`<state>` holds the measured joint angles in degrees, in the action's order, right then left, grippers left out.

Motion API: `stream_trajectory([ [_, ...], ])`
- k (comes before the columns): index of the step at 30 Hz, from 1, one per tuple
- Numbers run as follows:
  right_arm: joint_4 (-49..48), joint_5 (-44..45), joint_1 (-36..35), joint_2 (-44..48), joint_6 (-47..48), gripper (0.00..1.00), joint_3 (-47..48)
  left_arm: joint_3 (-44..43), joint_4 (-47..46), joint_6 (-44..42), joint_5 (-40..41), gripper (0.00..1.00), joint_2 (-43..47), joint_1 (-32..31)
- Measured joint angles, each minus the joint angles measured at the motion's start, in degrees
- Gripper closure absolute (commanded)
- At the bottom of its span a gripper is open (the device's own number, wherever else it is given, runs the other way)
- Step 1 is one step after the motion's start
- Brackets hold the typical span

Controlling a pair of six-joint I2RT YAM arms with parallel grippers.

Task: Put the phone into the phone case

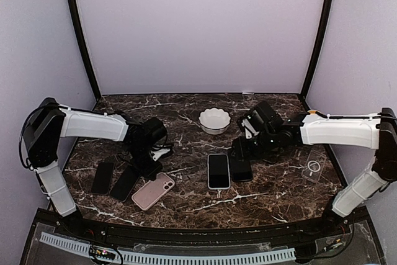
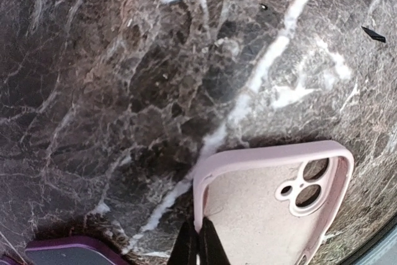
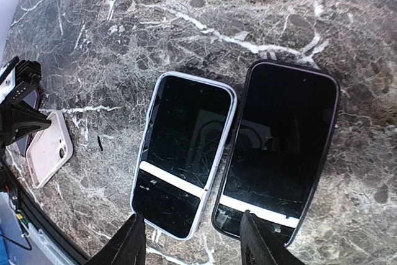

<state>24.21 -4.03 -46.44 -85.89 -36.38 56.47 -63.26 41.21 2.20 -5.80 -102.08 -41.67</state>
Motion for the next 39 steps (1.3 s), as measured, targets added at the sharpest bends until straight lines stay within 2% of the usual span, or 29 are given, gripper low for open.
stream_trajectory([
  [4, 1.1, 3.7, -3.5, 0.4, 0.8, 0.47, 2.2, 0.5, -2.3, 2.1, 1.0, 1.0, 2.6, -0.5],
  [9, -1.9, 5.4, -9.4, 1.3, 2.0, 0.45, 3.9, 3.8, -11.0, 6.6, 6.2, 1.0, 14.5, -4.9],
  [14, -13.7, 4.9, -14.8, 1.7, 3.3, 0.33, 4.1, 4.9, -21.7, 12.5, 13.5, 1.0, 23.0, -11.1],
  [17, -21.9, 2.9, -16.4, 0.9, 3.2, 0.32, 4.1, 6.1, -27.1, 15.5, 17.1, 1.0, 24.7, -12.7],
  [19, -25.8, 2.2, -16.9, -0.4, 3.1, 0.4, 4.3, 6.5, -29.3, 16.9, 18.4, 1.0, 24.9, -13.2],
  [23, -28.8, 2.2, -16.9, -2.9, 3.2, 0.86, 4.4, 7.6, -32.5, 18.8, 19.1, 1.0, 25.4, -13.8],
  [25, -28.8, 2.5, -16.7, -3.3, 3.0, 1.0, 4.4, 8.7, -33.6, 19.5, 18.8, 1.0, 26.4, -14.1],
  [28, -28.9, 2.9, -16.1, -2.9, 2.2, 1.0, 4.0, 10.1, -34.9, 20.5, 17.8, 1.0, 28.2, -14.2],
  [29, -28.9, 2.8, -15.8, -2.6, 2.2, 1.0, 3.7, 10.4, -35.5, 20.7, 17.2, 0.95, 28.5, -14.2],
  [30, -28.9, 2.2, -15.2, -1.9, 2.2, 1.0, 3.0, 10.7, -36.2, 20.9, 16.0, 0.7, 28.9, -14.2],
  [31, -28.7, 1.3, -14.6, -1.2, 2.0, 1.0, 2.4, 10.8, -36.7, 20.9, 14.9, 0.52, 29.0, -14.2],
  [32, -27.9, -0.2, -13.8, -0.1, 1.8, 1.0, 1.6, 10.9, -37.1, 21.0, 13.2, 0.29, 28.9, -14.2],
  [33, -26.8, -1.4, -13.3, 1.0, 1.7, 1.0, 1.1, 10.9, -37.2, 20.8, 12.3, 0.24, 28.8, -14.2],
  [35, -23.3, -4.0, -11.9, 3.8, 1.4, 1.0, -0.3, 10.7, -36.9, 20.4, 10.3, 0.25, 28.3, -14.3],
  [39, -14.1, -8.5, -8.8, 13.3, -1.4, 1.0, -6.7, 8.3, -34.4, 16.1, 5.2, 0.47, 23.2, -14.4],
])
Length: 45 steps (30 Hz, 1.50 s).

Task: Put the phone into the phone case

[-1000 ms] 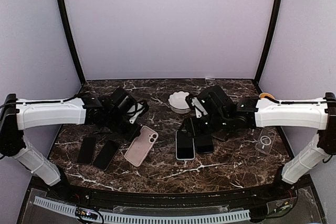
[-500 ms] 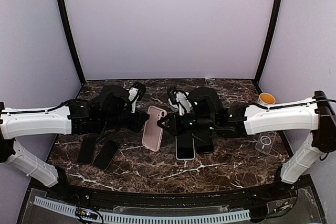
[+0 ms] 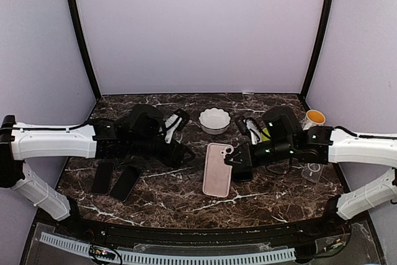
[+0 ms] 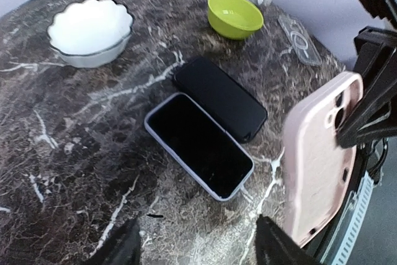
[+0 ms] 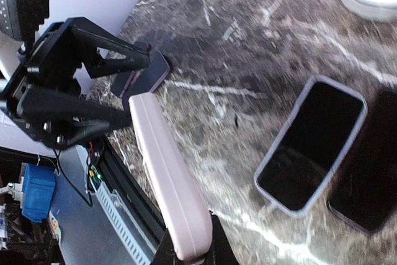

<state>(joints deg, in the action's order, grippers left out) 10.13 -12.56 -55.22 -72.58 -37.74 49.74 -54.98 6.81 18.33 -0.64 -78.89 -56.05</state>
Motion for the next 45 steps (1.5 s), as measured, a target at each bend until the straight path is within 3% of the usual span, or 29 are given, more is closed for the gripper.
stream_trajectory([
  [6, 14.4, -1.7, 7.7, 15.5, -6.2, 1.0, -11.6, -7.7, 5.6, -13.7, -9.9, 0.74, -15.8, -3.0],
  [12, 20.8, 0.9, 14.3, 19.8, -6.7, 1.0, -12.0, -18.2, 11.2, -22.8, -15.0, 0.8, -32.4, -9.1],
  [19, 24.9, 3.3, 16.3, 17.0, -3.8, 1.0, -9.9, -24.8, 12.7, -26.4, -11.1, 0.86, -39.6, -8.8],
  [30, 27.4, 4.9, 17.5, 16.8, -1.3, 1.0, -7.0, -31.6, 8.2, -31.8, 3.7, 0.9, -45.0, -8.0],
  [38, 28.2, 4.9, 17.9, 16.7, -0.3, 1.0, -6.1, -30.8, 5.2, -37.7, 4.3, 0.85, -45.2, -5.8],
  [45, 20.2, -12.9, 14.9, 15.3, -0.1, 1.0, -12.9, -22.2, 4.0, -38.7, -2.3, 0.72, -38.8, -5.2],
])
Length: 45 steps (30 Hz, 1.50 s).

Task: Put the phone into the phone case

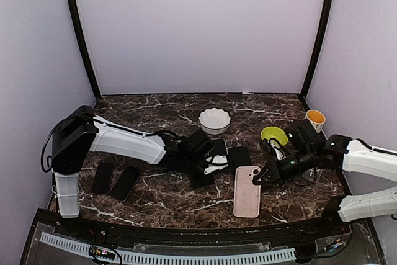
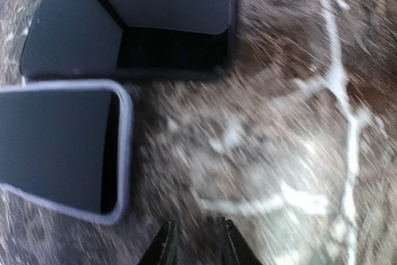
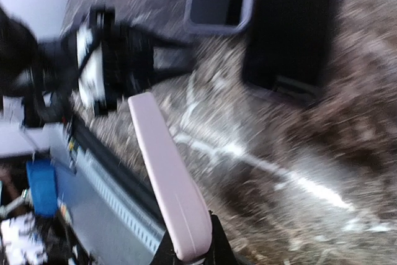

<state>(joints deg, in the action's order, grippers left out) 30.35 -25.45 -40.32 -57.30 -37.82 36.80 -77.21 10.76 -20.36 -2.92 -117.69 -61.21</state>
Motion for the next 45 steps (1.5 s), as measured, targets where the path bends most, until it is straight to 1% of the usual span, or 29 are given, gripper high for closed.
stream_trajectory([
  [1, -1.0, -1.6, -1.2, -0.1, -0.5, 1.0, -0.7, 2.1, 0.4, 0.5, -1.3, 0.71, 1.9, 0.3],
  [4, -8.7, -5.7, -5.3, -2.2, -3.6, 1.0, -2.6, 6.0, 1.6, 2.8, -4.6, 0.63, 7.6, 1.6],
  [6, -13.9, -7.3, -6.7, -5.3, -5.2, 1.0, -3.2, 7.0, 2.7, 5.1, -6.0, 0.62, 11.5, 3.0],
  [9, -20.5, -9.1, -8.0, -13.1, -6.2, 1.0, -2.9, 7.1, 4.2, 8.7, -6.2, 0.59, 16.5, 6.2],
  [10, -21.9, -9.7, -8.3, -16.0, -6.2, 0.92, -2.5, 7.1, 5.0, 9.8, -6.0, 0.59, 17.8, 7.1],
  [11, -22.8, -10.2, -8.6, -18.9, -6.2, 0.81, -1.9, 7.0, 5.8, 10.5, -5.5, 0.58, 18.7, 8.1],
  [13, -23.0, -10.5, -8.8, -23.3, -5.7, 0.65, -0.7, 6.8, 7.6, 11.7, -4.7, 0.58, 19.5, 9.2],
  [14, -22.5, -10.3, -8.8, -24.8, -5.5, 0.57, -0.2, 6.7, 8.5, 12.4, -4.3, 0.58, 19.5, 9.4],
  [18, -14.7, -4.7, -7.8, -25.7, -4.0, 0.42, 3.0, 6.7, 12.7, 13.8, -3.9, 0.58, 19.4, 9.3],
  [20, -8.0, 1.6, -6.9, -24.3, -3.0, 0.39, 6.5, 6.6, 13.9, 13.9, -3.8, 0.55, 19.4, 9.3],
  [22, -3.8, 6.7, -6.0, -21.9, -3.2, 0.39, 9.4, 6.3, 15.0, 14.0, -3.8, 0.52, 19.4, 9.3],
  [24, -0.4, 12.0, -4.8, -18.5, -3.2, 0.39, 12.3, 6.0, 15.6, 14.0, -3.6, 0.45, 19.5, 9.4],
  [25, 1.0, 14.4, -4.2, -17.0, -3.3, 0.4, 13.7, 5.9, 15.9, 14.1, -3.4, 0.38, 19.6, 9.6],
  [26, 2.2, 16.4, -3.8, -16.1, -3.2, 0.4, 14.8, 5.9, 16.3, 14.6, -3.2, 0.28, 19.9, 9.9],
  [27, 3.8, 18.5, -3.4, -15.6, -3.3, 0.4, 16.2, 5.9, 17.1, 15.1, -2.7, 0.24, 20.3, 10.5],
  [28, 5.1, 20.5, -3.1, -15.5, -3.2, 0.4, 17.7, 5.9, 18.1, 15.9, -1.9, 0.14, 20.8, 11.5],
  [30, 7.1, 23.2, -3.1, -16.2, -3.0, 0.4, 20.1, 5.9, 20.5, 18.3, -0.4, 0.03, 21.8, 15.1],
  [33, 8.5, 25.4, -3.2, -17.6, -2.6, 0.36, 21.7, 8.7, 22.2, 23.0, 0.7, 0.01, 24.4, 23.5],
  [34, 8.9, 25.8, -3.2, -18.0, -2.4, 0.33, 21.8, 10.6, 22.8, 24.3, 1.1, 0.01, 25.8, 26.3],
  [36, 9.4, 26.8, -3.4, -18.8, -1.4, 0.28, 21.9, 14.3, 24.6, 26.9, 1.5, 0.01, 28.5, 29.4],
  [38, 10.0, 27.3, -3.7, -19.6, -0.3, 0.24, 22.0, 16.8, 26.5, 28.7, 1.2, 0.01, 29.9, 29.4],
  [41, 10.0, 27.5, -4.0, -20.1, 1.2, 0.2, 22.0, 19.2, 28.9, 31.3, 1.0, 0.01, 29.7, 28.5],
  [45, 9.3, 27.4, -4.1, -19.8, 2.6, 0.18, 21.7, 20.9, 31.0, 34.2, 3.5, 0.01, 27.7, 28.4],
])
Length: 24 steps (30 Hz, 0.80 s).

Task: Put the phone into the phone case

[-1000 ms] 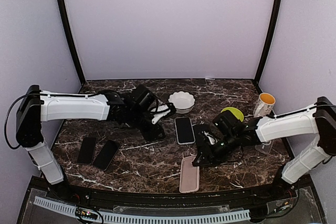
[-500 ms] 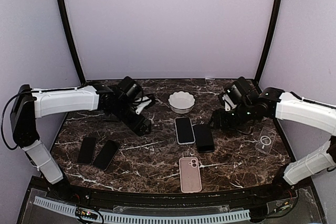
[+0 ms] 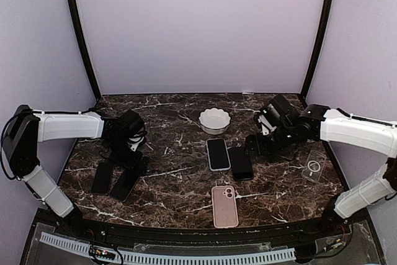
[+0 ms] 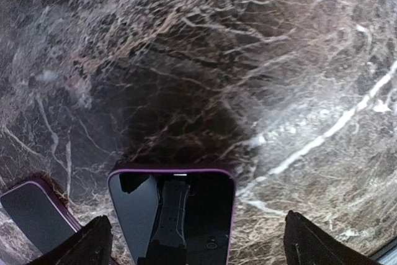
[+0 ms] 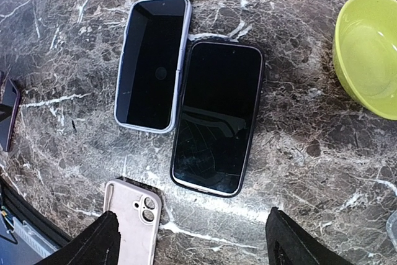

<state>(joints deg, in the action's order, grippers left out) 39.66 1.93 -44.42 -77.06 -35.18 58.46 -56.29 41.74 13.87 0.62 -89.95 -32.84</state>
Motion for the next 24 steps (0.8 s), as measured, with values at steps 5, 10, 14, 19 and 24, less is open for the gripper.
stream_trajectory([
  [5, -1.2, -0.9, -0.1, 2.4, 1.0, 0.16, -2.3, 0.6, 1.2, 3.2, 2.5, 0.01, -0.6, 0.1],
  [10, -2.4, -1.6, -0.4, 4.8, 2.0, 0.16, -3.8, 2.5, 1.2, 7.1, 2.8, 0.01, -0.1, 0.5],
  [14, -3.5, -2.6, -0.6, 6.9, 2.9, 0.15, -4.8, 6.2, 0.5, 9.8, 1.8, 0.01, -0.2, 1.6],
  [19, -3.8, -3.7, -0.7, 8.2, 4.5, 0.15, -5.2, 8.5, -1.5, 12.0, -1.2, 0.01, 0.7, 2.6],
  [24, -3.5, -3.6, -0.7, 8.3, 6.0, 0.15, -5.2, 9.4, -2.3, 13.7, -0.6, 0.11, 1.6, -3.6],
])
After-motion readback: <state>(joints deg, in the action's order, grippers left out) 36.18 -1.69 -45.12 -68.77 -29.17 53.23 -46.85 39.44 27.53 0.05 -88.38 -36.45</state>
